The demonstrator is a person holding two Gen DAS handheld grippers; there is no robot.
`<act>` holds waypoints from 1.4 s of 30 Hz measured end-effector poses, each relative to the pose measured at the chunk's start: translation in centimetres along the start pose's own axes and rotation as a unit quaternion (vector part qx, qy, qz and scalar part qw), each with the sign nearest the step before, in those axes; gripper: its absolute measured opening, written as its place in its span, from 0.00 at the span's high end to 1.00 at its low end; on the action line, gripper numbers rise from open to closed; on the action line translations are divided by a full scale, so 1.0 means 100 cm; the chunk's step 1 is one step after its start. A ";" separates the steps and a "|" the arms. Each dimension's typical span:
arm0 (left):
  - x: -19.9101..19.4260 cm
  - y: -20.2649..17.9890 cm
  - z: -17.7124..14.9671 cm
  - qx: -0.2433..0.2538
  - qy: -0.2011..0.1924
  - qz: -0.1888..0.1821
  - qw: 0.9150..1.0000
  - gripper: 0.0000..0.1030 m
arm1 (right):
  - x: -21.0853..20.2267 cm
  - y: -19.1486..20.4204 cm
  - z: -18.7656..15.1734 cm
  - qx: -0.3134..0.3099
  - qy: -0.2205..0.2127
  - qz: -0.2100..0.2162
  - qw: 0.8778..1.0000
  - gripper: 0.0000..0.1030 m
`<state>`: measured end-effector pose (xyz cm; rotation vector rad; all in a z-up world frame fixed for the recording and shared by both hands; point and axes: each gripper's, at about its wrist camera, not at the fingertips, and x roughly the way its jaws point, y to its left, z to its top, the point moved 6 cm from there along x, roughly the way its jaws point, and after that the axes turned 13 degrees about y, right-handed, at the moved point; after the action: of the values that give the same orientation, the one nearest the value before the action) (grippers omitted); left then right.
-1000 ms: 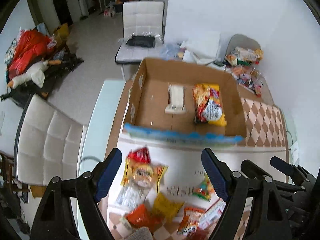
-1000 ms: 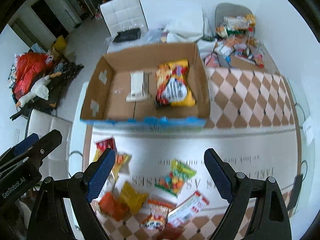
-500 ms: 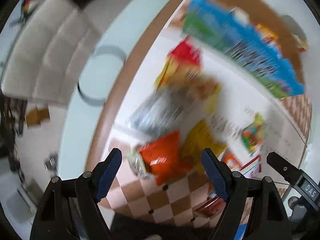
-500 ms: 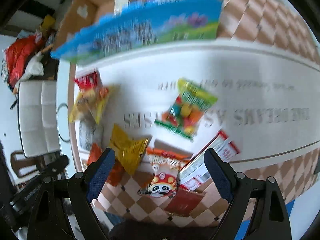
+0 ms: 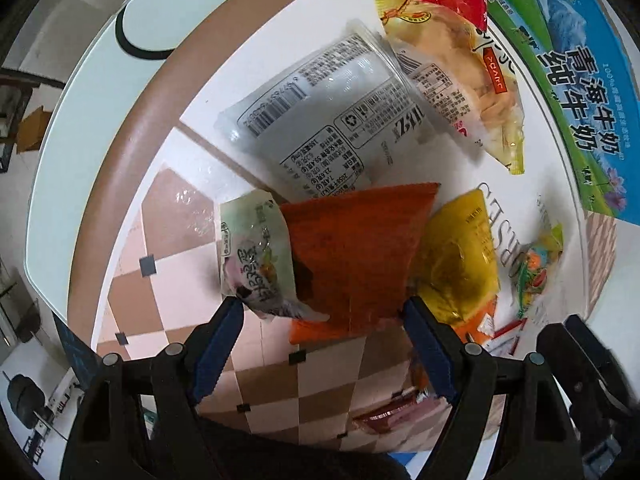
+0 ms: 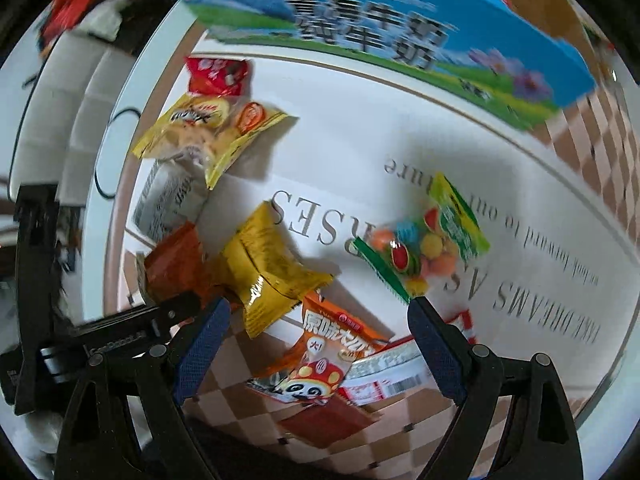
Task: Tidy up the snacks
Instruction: 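Grasp the orange chip bag with the left gripper while the right gripper grasps the yellow packet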
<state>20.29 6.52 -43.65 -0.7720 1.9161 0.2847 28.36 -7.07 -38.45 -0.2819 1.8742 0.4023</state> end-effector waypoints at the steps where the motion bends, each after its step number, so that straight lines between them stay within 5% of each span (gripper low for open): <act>1: 0.001 -0.001 0.000 0.002 -0.005 0.005 1.000 0.21 | -0.001 0.002 0.002 -0.011 0.002 -0.008 1.000 0.11; 8: 0.010 0.003 -0.004 0.025 -0.026 0.020 0.999 0.25 | 0.014 0.019 0.013 -0.062 0.028 -0.042 0.997 0.15; 18: 0.011 0.034 -0.009 0.037 -0.016 0.026 0.999 0.25 | 0.065 0.038 0.037 -0.083 0.084 -0.035 0.992 0.31; 23: 0.016 0.036 -0.016 0.034 -0.015 0.024 0.999 0.25 | 0.062 0.035 0.034 -0.074 0.085 -0.026 0.993 0.51; 27: 0.020 0.025 -0.020 0.041 -0.027 0.039 0.998 0.25 | 0.061 0.015 0.026 -0.048 0.093 -0.029 0.994 0.52; 31: 0.030 0.013 -0.015 0.036 -0.038 0.050 0.997 0.26 | 0.066 -0.002 0.022 -0.015 0.114 0.014 0.993 0.47; 34: 0.036 0.009 -0.016 0.038 -0.046 0.056 0.997 0.39 | 0.069 -0.007 0.024 -0.006 0.119 0.021 0.993 0.41; 40: 0.037 -0.006 -0.016 0.050 -0.062 0.074 0.994 0.45 | 0.077 -0.002 0.024 -0.006 0.115 0.010 0.993 0.39; 42: 0.035 -0.008 -0.015 0.051 -0.065 0.076 0.994 0.48 | 0.076 0.002 0.023 -0.010 0.106 0.004 0.994 0.45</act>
<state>18.77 3.79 -45.88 -0.5280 1.8525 0.3203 27.77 -5.93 -46.30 -0.3413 2.0814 0.4093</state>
